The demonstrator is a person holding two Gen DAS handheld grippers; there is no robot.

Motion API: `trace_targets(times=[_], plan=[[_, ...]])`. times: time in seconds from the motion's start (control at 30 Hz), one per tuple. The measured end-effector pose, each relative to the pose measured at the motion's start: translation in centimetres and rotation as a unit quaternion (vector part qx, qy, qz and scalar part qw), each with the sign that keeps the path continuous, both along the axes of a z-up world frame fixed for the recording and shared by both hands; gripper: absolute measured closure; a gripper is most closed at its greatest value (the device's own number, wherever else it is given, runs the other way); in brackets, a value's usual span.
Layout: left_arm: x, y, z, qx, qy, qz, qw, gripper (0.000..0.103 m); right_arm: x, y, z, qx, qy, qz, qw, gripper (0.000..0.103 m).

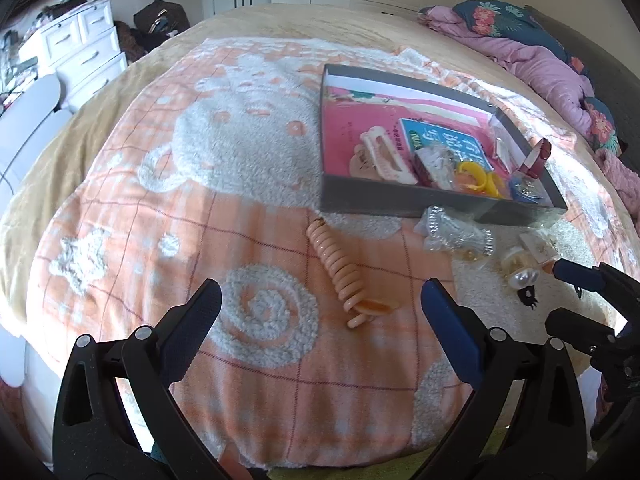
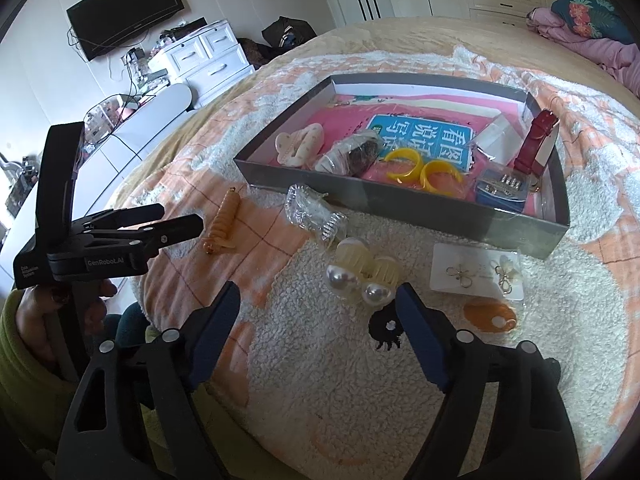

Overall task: Organize jewelry
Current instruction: 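Withdraw both tools from the grey box toward the loose items on the blanket, then grasp orange coiled hair tie with left tool while right grasps pearl hair clips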

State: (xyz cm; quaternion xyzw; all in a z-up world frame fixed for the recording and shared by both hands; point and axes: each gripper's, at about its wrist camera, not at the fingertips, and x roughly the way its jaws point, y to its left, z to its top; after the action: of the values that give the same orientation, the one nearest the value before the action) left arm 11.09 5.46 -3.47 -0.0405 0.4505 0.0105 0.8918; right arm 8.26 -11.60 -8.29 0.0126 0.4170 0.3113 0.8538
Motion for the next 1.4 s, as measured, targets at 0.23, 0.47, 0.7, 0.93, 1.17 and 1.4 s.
trace_targets(times=[0.23,0.47,0.7,0.93,1.17,1.4], plan=[[0.0,0.8,-0.6,-0.016,0.008,0.011,0.9998,0.01,0.9,0.3,-0.8,-0.003,0.005,-0.009,1.0,0.031],[0.3,0.4,-1.2,-0.024,0.013,0.001,0.9996,0.015,2.1,0.4,-1.8,-0.002,0.017,-0.013,1.0,0.04],[0.7,-0.5,-1.7,-0.031,0.023,-0.015,0.9992,0.035,2.9,0.5,-2.3,0.0,0.015,-0.019,1.0,0.047],[1.4,-0.7,-2.3,-0.045,0.033,-0.014,0.9983,0.038,3.3,0.1,-2.5,0.006,0.01,-0.018,1.0,0.061],[2.7,-1.0,-2.5,-0.045,0.039,-0.006,0.9982,0.048,3.2,-0.7,-2.0,0.011,0.013,-0.016,1.0,0.061],[3.1,-2.0,-3.1,-0.005,0.044,-0.01,0.999,0.089,2.9,-1.1,-1.1,0.017,0.01,-0.016,1.0,0.061]])
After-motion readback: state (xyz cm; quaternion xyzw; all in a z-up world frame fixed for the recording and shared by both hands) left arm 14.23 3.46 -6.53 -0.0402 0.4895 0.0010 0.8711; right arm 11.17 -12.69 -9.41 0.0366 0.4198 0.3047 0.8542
